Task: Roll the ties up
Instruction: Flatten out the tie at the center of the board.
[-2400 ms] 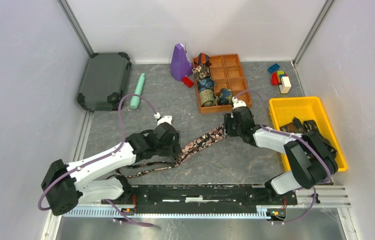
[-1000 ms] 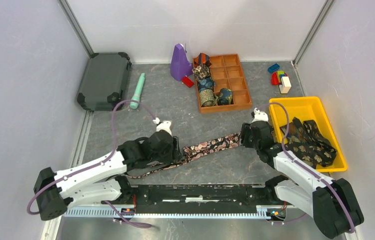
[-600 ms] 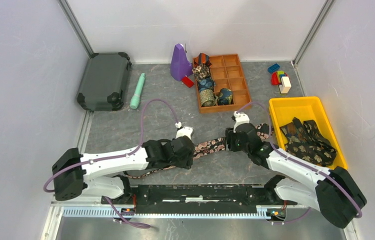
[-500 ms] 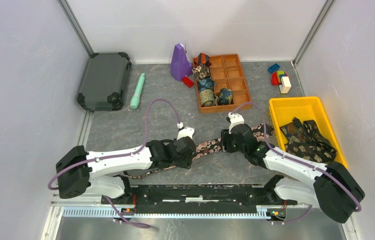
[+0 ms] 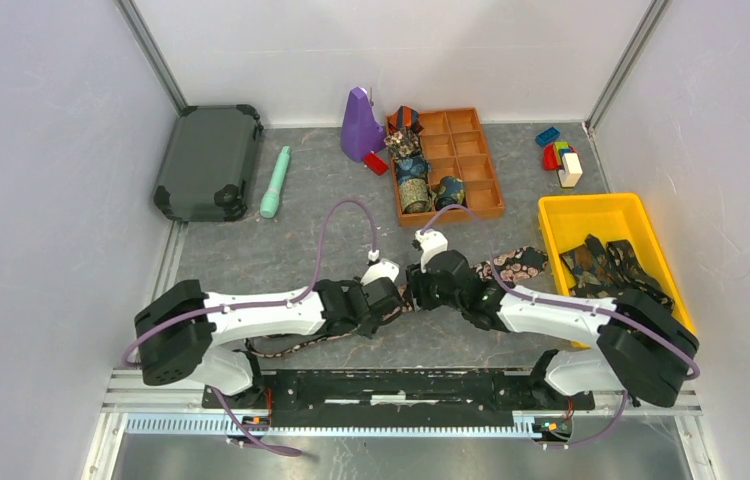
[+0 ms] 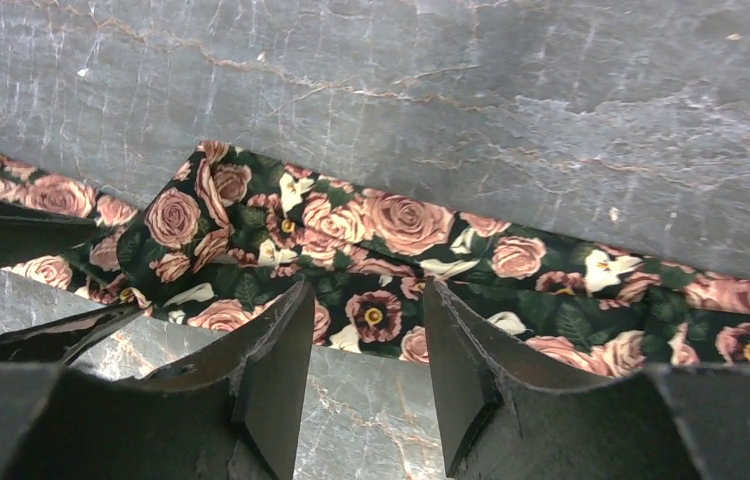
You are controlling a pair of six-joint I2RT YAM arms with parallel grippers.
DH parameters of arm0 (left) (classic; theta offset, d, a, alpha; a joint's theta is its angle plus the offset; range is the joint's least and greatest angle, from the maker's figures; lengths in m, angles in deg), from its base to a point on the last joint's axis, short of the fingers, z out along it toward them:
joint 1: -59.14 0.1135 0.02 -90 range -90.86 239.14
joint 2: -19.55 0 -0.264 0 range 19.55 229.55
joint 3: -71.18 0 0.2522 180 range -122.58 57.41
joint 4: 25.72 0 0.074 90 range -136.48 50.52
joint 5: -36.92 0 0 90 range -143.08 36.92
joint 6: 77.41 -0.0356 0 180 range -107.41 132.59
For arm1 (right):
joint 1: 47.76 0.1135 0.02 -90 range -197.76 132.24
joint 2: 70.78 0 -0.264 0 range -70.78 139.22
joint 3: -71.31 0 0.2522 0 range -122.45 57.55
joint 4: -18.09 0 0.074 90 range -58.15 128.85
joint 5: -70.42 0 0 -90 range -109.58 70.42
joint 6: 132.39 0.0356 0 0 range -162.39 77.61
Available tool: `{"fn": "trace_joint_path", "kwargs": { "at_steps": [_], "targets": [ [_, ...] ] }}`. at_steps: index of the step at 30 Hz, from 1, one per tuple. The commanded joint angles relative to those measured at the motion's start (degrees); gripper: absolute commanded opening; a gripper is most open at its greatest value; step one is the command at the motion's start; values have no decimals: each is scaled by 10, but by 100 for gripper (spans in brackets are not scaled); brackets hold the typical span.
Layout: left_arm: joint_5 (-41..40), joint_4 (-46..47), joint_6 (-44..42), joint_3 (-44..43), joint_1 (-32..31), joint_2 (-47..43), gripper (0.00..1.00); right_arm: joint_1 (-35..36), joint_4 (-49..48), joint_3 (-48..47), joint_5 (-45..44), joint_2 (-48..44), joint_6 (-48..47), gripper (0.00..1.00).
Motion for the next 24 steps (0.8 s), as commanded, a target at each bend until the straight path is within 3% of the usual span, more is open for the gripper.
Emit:
{"fn": "trace_joint_path", "kwargs": {
  "at_steps": [1,7,12,15,20,24],
  "targets": [
    [-30,-1,-47,-23,-1,24,48,17,-34,-31,1,29,9,50],
    [-29,14,-52,-21,2,28,38,32,-50,-33,0,68,14,50],
    [-22,28,-53,-11,2,24,64,34,-61,-32,1,99,14,50],
    [-12,46,-59,-1,2,21,69,33,-67,-32,-2,112,12,50],
    [-15,73,-69,13,2,28,67,33,-71,-33,-2,126,9,49],
    [-51,85,-73,22,3,42,55,33,-68,-31,-4,122,7,49]
  ]
}}
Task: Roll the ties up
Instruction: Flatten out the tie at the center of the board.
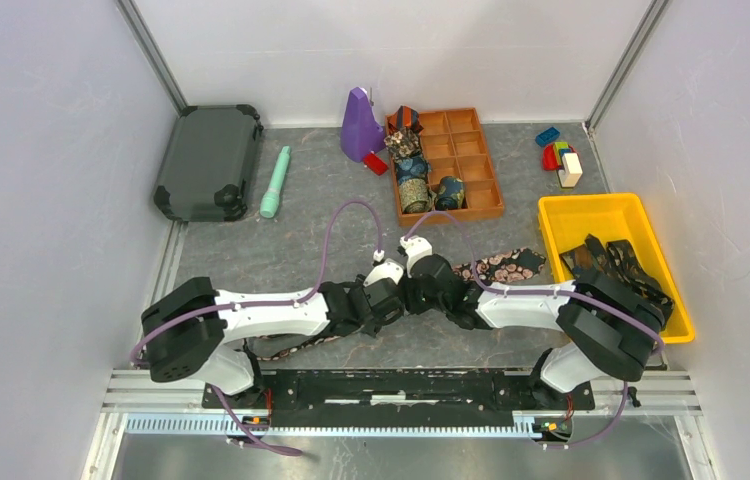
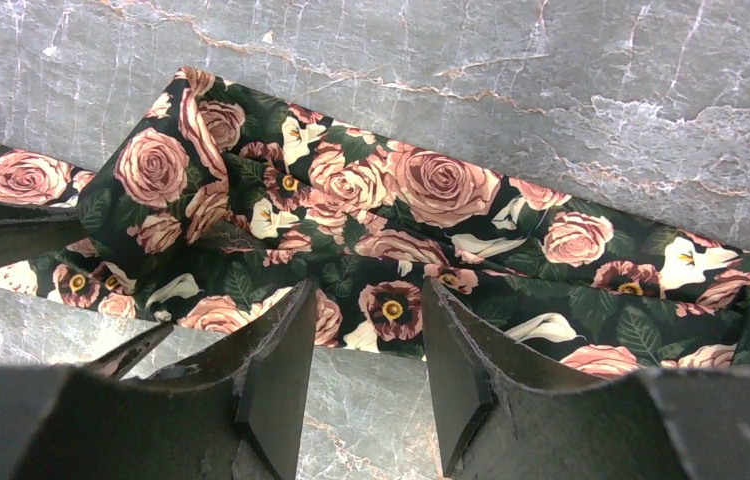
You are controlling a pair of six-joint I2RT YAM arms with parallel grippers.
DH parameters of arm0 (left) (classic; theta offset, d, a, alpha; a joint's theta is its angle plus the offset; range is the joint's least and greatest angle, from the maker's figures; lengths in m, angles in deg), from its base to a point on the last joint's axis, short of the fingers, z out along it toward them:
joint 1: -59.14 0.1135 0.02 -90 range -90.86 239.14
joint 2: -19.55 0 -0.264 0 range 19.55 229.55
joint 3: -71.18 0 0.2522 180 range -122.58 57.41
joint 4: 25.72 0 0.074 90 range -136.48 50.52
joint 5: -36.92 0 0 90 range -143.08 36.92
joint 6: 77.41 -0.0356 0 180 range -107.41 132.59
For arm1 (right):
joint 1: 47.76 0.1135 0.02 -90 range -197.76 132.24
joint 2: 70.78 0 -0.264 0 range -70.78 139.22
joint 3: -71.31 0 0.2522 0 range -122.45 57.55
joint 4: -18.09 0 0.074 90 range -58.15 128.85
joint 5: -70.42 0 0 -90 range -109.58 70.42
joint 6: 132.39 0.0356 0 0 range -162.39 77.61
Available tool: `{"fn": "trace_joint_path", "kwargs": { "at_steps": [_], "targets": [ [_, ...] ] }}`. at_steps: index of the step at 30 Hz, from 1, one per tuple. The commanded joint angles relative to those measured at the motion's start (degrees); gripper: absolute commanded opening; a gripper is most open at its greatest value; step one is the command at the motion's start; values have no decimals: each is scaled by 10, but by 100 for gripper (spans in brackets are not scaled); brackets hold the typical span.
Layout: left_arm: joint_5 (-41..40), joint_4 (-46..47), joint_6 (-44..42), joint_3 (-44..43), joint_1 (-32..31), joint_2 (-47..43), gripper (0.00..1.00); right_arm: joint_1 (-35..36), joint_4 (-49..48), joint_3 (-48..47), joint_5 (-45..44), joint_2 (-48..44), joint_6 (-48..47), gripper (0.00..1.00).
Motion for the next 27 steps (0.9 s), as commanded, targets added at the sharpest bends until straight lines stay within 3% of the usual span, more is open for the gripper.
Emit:
{"fn": "trace_joint_path", "kwargs": {
  "at_steps": [1,8,11,22,24,27],
  "targets": [
    [-45,36,-29,12,1,13,53,3,2,-9,-6,2,-4,50],
    [-38,29,-33,8,2,-26,64,3,22,0,-15,-28,-9,49],
    [-26,8,-45,-5,2,-29,64,3,28,1,-15,-39,-9,49],
    [-26,23,-60,1,21,-6,37,3,43,-3,-7,-79,-8,49],
    [-21,32,-63,3,21,-4,29,3,43,-5,-8,-86,-8,50],
    [-3,50,-63,8,23,-12,7,3,33,-10,-11,-85,-7,49]
  ]
}}
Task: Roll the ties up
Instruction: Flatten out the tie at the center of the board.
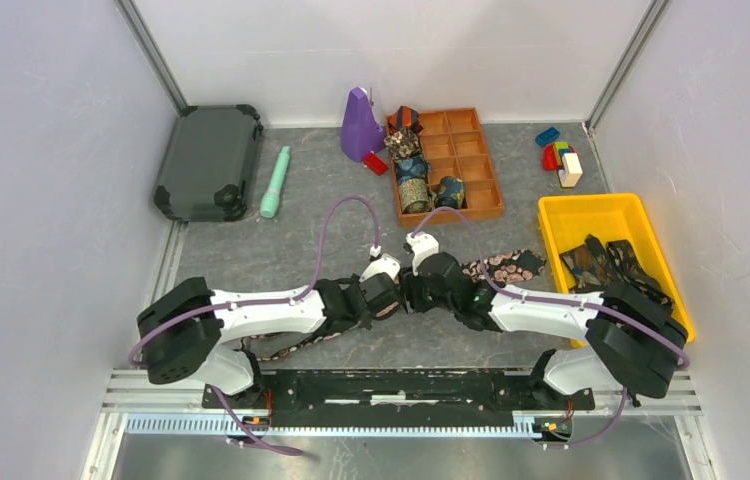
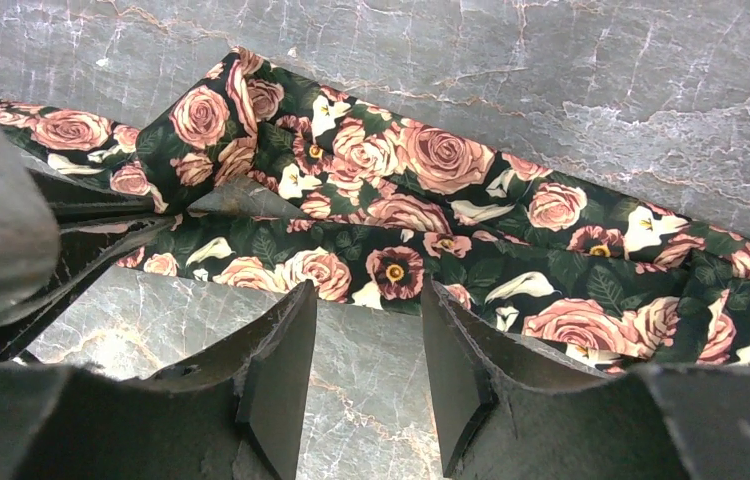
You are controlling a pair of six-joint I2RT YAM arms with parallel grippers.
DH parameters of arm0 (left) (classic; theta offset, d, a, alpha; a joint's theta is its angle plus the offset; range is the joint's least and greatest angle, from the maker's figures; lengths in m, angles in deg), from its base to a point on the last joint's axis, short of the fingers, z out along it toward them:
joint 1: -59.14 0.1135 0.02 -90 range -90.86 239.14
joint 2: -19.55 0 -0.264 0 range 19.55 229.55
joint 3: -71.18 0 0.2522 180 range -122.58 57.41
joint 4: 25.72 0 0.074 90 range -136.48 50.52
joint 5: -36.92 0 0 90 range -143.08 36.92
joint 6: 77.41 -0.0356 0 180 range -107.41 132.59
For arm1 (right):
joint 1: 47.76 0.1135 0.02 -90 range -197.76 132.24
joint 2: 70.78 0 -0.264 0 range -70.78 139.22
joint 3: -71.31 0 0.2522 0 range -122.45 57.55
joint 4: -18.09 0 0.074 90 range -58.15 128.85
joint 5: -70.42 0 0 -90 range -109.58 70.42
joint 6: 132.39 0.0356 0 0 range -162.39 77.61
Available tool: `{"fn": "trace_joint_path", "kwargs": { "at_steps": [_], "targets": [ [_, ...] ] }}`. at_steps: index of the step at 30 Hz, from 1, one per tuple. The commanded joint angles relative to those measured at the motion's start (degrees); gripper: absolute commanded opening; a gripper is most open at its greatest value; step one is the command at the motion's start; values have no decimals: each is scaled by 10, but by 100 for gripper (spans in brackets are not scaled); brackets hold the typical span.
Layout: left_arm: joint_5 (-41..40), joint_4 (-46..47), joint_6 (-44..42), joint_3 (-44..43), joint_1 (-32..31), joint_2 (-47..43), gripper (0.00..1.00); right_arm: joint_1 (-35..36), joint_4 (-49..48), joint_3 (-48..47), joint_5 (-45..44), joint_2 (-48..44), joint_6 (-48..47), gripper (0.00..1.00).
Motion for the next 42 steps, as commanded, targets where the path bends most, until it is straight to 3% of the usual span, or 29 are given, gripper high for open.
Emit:
{"fn": "trace_joint_path", "kwargs": {
  "at_steps": [1,11,19,28,33,36,42],
  "targets": [
    [23,40,-29,1,3,-11,3,3,-17,-17,-12,-9,-2,49],
    [151,57,32,16,55,-106,2,-4,-37,-88,-21,98,-31,49],
    [455,167,113,115,237,-206,2,-35,-61,-67,-10,133,-40,48],
    [678,304,272,171,404,-157,2,-57,-60,-21,-2,143,-51,48],
    [700,275,276,157,458,-135,3,-78,-40,2,-12,131,-64,48],
    [711,247,258,145,489,-121,13,-95,-35,23,-3,118,-70,48],
    [641,75,158,78,540,-105,24,-109,-26,52,13,74,-78,48]
  ]
}}
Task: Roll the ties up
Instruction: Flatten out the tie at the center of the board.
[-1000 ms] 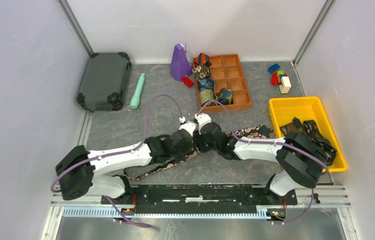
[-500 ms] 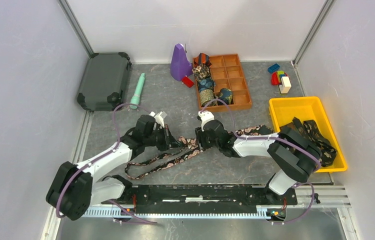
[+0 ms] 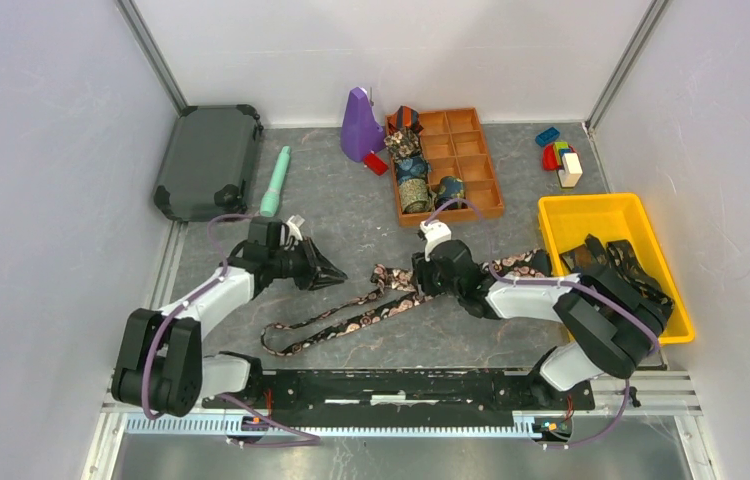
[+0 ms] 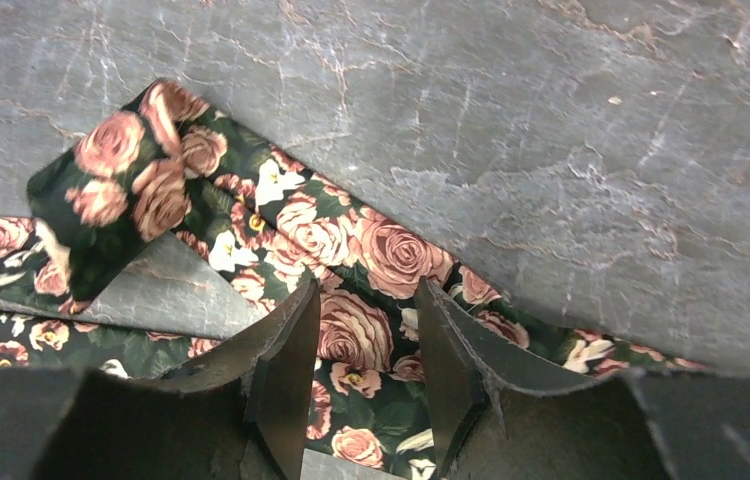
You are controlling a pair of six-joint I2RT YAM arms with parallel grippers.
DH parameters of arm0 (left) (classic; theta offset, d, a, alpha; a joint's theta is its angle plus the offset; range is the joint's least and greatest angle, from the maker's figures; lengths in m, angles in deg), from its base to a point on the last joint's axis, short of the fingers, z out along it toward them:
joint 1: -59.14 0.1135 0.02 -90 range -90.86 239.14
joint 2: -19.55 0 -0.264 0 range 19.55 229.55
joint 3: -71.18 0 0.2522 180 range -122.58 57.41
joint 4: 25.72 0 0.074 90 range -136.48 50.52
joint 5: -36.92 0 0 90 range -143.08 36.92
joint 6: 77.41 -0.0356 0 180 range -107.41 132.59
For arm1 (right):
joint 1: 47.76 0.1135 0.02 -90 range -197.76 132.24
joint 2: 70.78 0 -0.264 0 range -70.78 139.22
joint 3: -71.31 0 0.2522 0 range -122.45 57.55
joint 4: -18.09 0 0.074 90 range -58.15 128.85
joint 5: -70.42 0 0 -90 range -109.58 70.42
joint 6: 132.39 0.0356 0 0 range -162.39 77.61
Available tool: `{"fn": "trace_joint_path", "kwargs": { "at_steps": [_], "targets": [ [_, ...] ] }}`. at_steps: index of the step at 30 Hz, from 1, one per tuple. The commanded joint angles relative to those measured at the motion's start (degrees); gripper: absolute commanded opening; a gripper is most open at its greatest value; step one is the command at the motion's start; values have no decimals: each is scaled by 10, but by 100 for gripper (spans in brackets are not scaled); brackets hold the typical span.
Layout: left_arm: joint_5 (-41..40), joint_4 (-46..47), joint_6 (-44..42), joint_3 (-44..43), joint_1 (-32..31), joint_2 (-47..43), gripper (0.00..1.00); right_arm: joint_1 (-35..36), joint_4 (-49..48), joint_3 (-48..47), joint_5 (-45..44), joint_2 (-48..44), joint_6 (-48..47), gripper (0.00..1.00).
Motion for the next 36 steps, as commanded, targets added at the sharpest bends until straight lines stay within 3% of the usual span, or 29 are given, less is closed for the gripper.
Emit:
{"fn": "trace_joint_path", "kwargs": {
  "at_steps": [1,4,6,9,13,18,21,26,36],
  "targets": [
    [-43,-129,-76,-66,37,5,25,-8,95,34,-5,-17,-19,47],
    [-123,-190,-93,-96,62,-28,30,-11,109,33,-9,-33,-29,47],
    [-147,-204,-111,-107,59,-75,38,-11,124,21,-1,-43,-39,47],
    [-218,-263,-177,-141,14,-134,56,-11,152,-6,19,-71,-55,50],
    [-281,-344,-230,-179,-61,-136,67,4,169,-28,58,-123,-82,55],
    [-321,-357,-254,-186,-142,-114,68,80,151,-25,95,-154,-127,66],
    [-339,-355,-288,-200,-195,-76,68,109,98,28,97,-178,-138,69],
    [-420,-354,-361,-218,-282,-7,67,119,0,118,130,-219,-130,70],
    [-522,-339,-434,-263,-373,106,66,123,-5,153,132,-247,-126,70]
  ]
}}
